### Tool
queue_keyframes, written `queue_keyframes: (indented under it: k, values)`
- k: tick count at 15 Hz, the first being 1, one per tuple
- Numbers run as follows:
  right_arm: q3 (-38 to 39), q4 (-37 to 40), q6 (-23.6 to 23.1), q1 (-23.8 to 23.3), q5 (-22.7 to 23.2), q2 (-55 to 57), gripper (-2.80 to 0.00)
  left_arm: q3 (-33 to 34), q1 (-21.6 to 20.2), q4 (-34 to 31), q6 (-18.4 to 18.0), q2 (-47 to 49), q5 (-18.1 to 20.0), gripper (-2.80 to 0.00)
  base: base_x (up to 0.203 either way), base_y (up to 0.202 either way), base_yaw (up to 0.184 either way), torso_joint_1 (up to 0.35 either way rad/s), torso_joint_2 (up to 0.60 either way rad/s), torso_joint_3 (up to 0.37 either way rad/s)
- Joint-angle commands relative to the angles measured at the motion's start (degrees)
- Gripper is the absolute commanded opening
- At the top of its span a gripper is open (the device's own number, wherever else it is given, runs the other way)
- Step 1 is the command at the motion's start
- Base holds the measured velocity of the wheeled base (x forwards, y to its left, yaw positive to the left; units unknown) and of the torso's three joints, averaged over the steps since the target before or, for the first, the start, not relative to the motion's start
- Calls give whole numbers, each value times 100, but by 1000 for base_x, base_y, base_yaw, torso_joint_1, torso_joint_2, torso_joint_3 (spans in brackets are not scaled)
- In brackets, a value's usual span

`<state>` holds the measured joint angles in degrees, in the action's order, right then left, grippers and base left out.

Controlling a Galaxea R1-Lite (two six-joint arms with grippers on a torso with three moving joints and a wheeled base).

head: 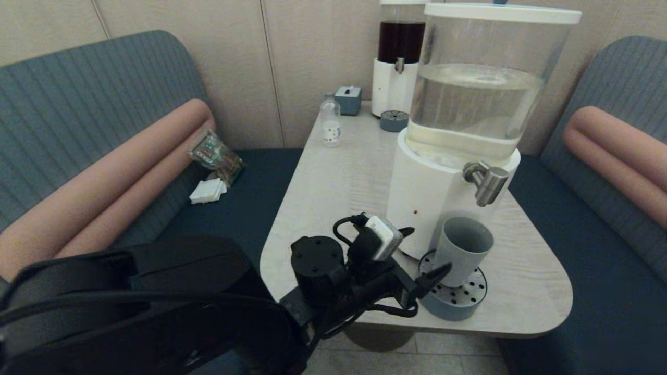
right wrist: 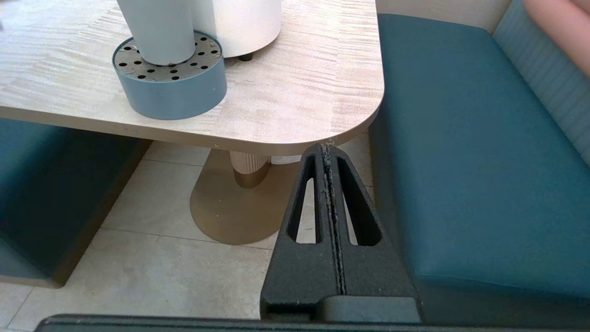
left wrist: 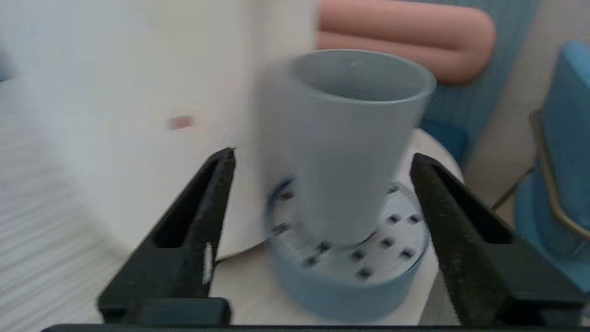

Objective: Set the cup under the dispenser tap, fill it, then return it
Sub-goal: Place the cup next to the water dispenser

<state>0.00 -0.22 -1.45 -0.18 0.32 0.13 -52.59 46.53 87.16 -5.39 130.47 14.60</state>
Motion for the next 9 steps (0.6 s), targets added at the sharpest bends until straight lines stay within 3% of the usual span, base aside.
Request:
queue_keyframes:
  k: [1,9]
  values:
    - [0,-4,-4,1,3,4,-280,-306,108,50,-13,392,20,0,0,0,0,0,0,0]
    - [0,-4,-4,1,3,4,-280,-841,154,50,-83,874,209,0,0,0,0,0,0,0]
